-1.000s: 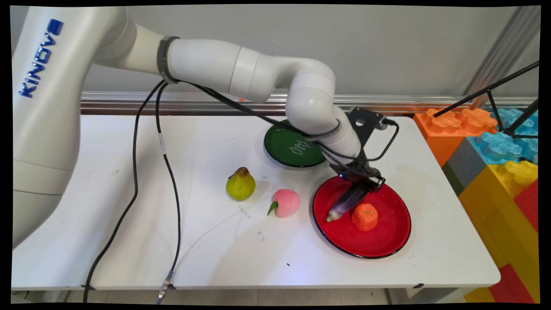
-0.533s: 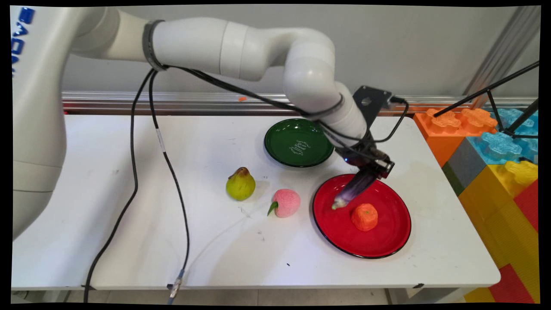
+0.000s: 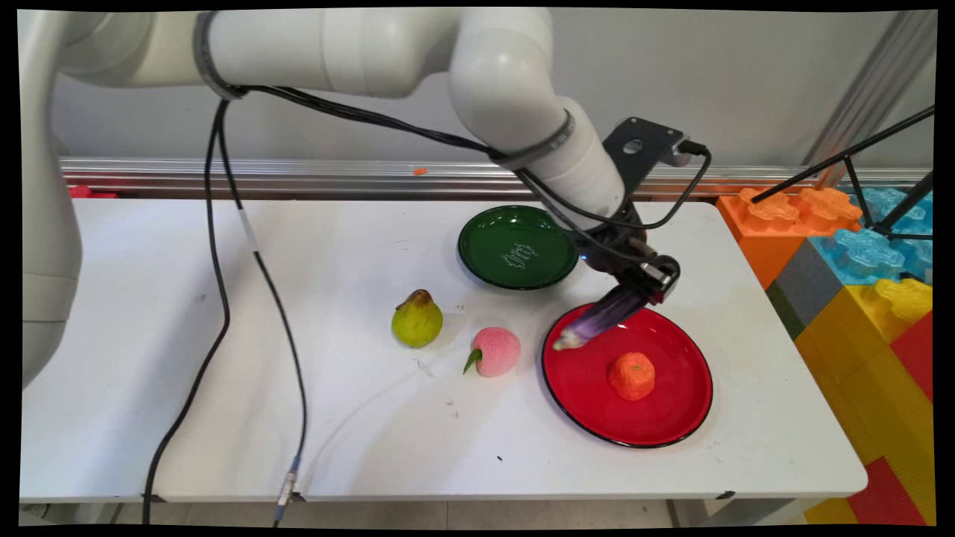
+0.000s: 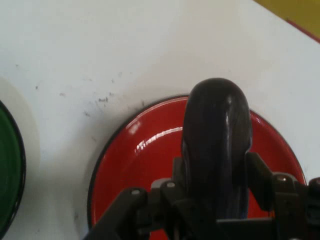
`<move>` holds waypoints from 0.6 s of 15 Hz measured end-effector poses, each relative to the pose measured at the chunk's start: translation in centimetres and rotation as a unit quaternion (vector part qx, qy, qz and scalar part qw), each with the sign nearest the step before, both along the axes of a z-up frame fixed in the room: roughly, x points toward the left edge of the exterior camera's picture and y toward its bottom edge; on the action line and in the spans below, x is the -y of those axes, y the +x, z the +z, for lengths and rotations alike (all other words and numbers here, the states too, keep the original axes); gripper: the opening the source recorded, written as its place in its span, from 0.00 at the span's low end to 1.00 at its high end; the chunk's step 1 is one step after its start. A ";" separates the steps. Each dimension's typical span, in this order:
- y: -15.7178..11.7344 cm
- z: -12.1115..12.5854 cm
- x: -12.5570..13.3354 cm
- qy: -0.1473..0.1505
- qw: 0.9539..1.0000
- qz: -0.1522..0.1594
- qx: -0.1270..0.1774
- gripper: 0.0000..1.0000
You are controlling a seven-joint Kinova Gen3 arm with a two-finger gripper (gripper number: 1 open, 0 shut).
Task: Place the picked object on the table
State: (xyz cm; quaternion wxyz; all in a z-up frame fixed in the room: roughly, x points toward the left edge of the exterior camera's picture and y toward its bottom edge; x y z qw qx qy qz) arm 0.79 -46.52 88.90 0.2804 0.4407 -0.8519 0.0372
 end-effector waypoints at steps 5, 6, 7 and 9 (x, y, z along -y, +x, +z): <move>2.5 1.5 -2.2 -0.003 0.998 -0.065 0.021 0.00; 2.9 1.8 -2.5 -0.005 0.997 -0.075 0.025 0.00; 3.6 2.1 -2.9 -0.008 0.995 -0.089 0.031 0.00; 5.3 2.8 -3.8 -0.018 0.992 -0.120 0.044 0.00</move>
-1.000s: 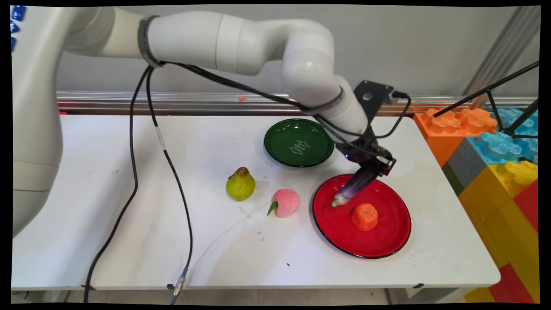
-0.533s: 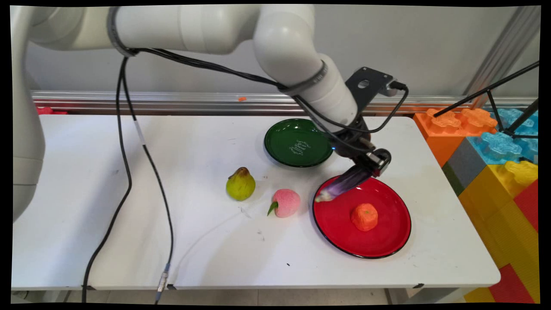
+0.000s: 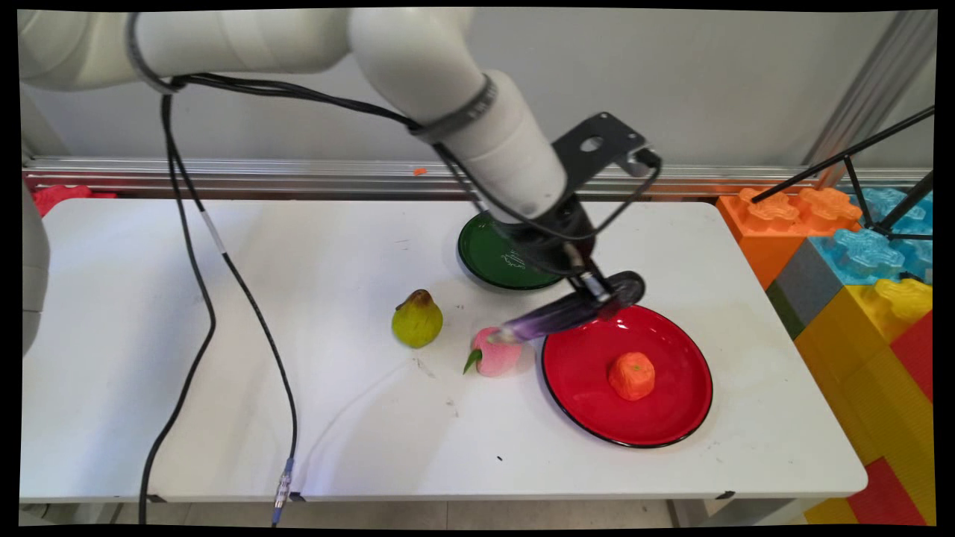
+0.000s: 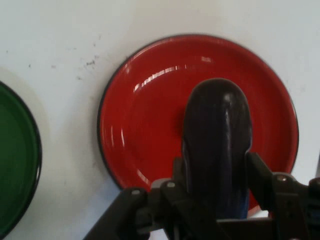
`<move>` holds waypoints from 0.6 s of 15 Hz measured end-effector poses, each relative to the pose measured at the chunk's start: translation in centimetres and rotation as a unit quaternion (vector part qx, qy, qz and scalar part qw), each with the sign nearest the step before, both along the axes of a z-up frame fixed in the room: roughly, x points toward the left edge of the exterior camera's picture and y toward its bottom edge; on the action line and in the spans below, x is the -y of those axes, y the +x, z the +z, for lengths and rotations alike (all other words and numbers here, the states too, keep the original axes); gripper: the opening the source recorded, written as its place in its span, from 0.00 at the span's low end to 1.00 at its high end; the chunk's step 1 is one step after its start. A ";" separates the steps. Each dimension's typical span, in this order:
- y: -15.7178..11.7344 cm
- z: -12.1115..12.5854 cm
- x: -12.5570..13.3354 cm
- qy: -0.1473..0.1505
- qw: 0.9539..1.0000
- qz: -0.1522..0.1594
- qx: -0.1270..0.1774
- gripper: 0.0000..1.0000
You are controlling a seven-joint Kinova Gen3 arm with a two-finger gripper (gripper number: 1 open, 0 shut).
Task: Place the picked object on the table
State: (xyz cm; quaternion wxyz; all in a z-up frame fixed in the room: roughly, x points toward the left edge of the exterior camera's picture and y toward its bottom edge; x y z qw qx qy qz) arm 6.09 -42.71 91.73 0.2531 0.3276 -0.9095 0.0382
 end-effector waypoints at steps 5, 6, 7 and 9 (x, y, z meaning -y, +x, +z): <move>4.3 0.9 -2.4 -0.013 0.997 -0.074 0.026 0.00; 5.2 0.9 -2.9 -0.015 0.995 -0.088 0.030 0.00; 6.0 0.9 -3.4 -0.017 0.994 -0.102 0.035 0.00; 8.0 0.4 -4.5 -0.020 0.990 -0.129 0.045 0.00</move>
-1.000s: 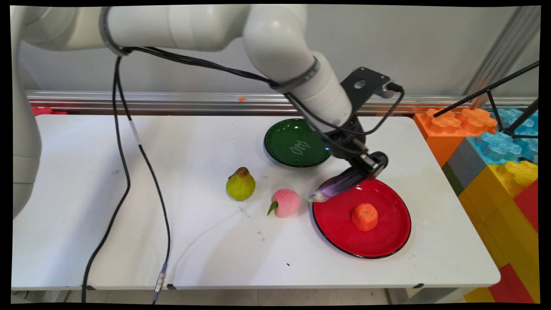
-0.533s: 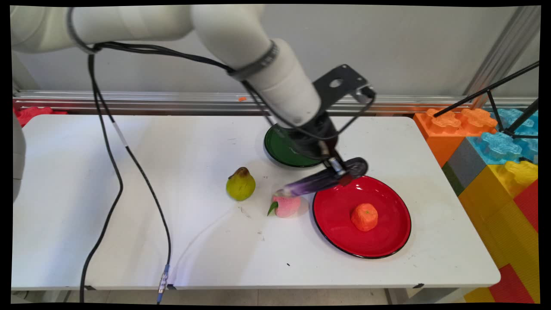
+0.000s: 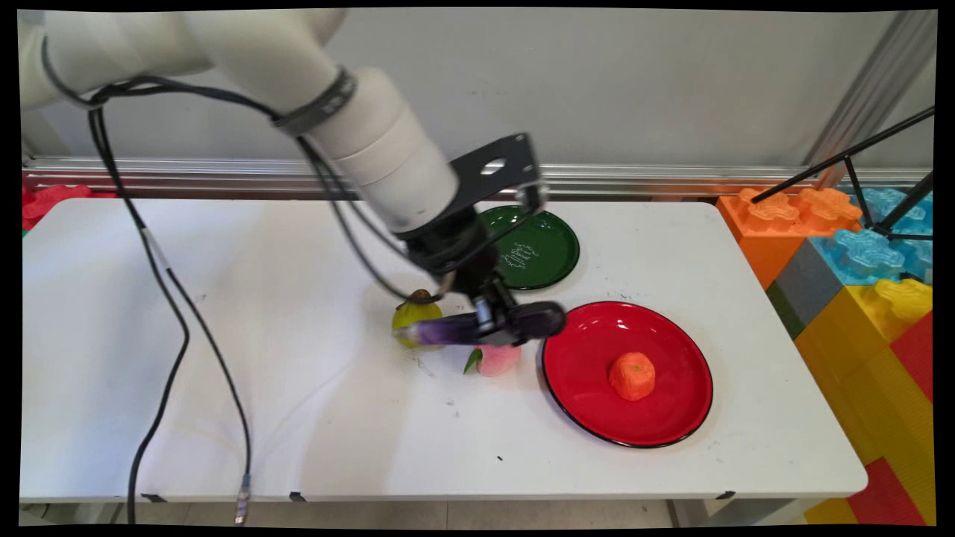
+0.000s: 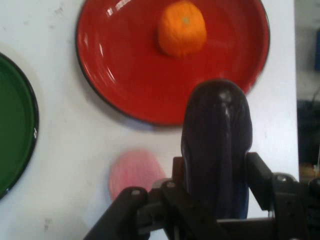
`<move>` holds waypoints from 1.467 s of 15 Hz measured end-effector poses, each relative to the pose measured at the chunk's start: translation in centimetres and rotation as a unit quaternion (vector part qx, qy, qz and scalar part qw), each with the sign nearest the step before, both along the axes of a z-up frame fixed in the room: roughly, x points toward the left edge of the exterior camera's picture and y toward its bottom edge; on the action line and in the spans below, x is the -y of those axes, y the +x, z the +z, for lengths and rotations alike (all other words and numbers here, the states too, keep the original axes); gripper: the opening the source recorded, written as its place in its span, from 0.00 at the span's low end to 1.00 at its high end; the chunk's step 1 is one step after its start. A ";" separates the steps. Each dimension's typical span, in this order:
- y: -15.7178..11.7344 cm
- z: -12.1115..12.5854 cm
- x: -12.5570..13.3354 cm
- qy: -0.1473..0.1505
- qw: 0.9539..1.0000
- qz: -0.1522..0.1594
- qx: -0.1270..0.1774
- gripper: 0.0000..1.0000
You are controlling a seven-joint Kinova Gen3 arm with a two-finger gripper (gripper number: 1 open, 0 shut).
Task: Place the picked object on the table
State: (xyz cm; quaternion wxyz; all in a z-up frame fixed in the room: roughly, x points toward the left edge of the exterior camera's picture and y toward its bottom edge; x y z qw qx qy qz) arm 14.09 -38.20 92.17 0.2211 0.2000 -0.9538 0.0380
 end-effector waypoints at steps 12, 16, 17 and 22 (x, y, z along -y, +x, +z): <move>6.8 -5.3 -2.7 -0.016 0.995 -0.087 0.045 0.00; 7.8 -7.7 -3.0 -0.015 0.993 -0.104 0.053 0.00; 8.0 -8.1 -3.1 -0.015 0.993 -0.107 0.054 0.00; 8.2 -9.6 -3.2 -0.016 0.991 -0.120 0.055 0.00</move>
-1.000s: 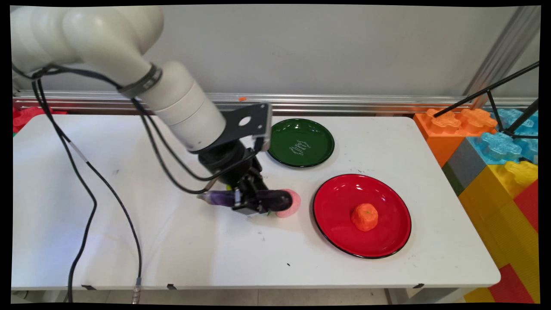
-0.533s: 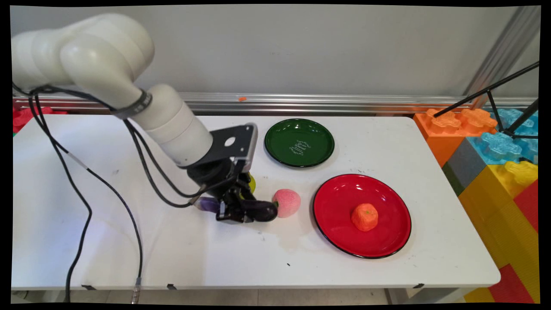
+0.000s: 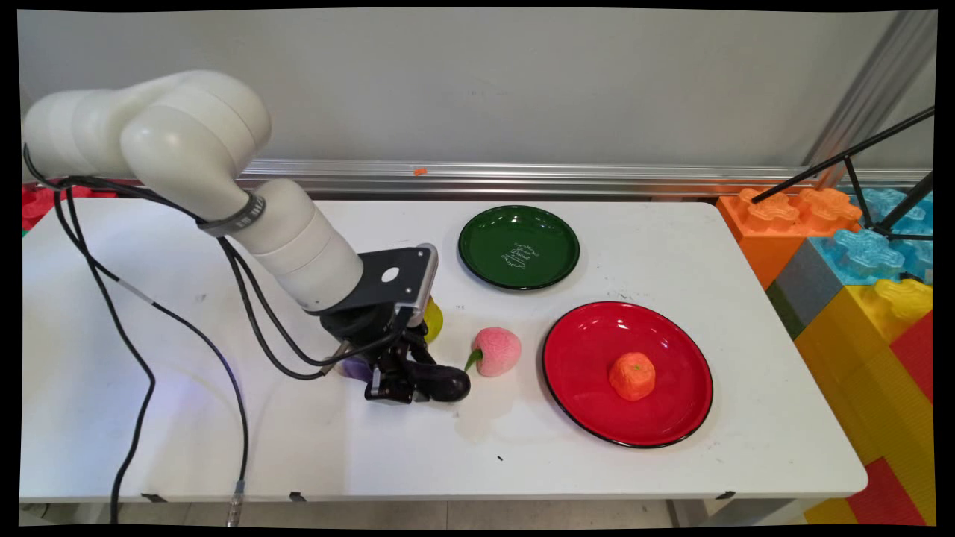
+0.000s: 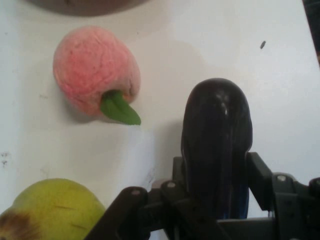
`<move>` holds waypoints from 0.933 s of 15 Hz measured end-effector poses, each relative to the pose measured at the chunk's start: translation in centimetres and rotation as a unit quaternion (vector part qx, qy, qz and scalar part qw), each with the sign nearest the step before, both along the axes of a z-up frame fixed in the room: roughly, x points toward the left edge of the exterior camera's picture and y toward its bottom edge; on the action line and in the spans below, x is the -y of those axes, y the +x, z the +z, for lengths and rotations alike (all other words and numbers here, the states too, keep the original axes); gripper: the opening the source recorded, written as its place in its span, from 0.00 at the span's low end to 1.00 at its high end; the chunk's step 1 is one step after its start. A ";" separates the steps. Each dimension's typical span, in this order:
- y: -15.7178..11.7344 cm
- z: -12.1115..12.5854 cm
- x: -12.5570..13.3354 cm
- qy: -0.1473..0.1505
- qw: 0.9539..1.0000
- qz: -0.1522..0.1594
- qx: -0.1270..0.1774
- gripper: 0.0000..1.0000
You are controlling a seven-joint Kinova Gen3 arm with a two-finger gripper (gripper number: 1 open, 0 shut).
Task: Place the picked object on the table
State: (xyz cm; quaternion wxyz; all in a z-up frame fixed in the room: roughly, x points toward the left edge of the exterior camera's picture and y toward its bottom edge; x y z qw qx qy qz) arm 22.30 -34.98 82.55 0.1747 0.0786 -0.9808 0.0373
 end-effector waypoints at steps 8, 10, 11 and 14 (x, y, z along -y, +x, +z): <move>0.3 -2.0 0.1 0.001 1.000 -0.009 0.001 0.00; 0.3 -2.2 0.2 0.001 1.000 -0.010 0.001 1.00; 0.3 -2.3 0.3 0.000 1.000 -0.011 0.000 1.00; 0.1 -2.1 0.6 0.000 1.000 -0.010 -0.001 1.00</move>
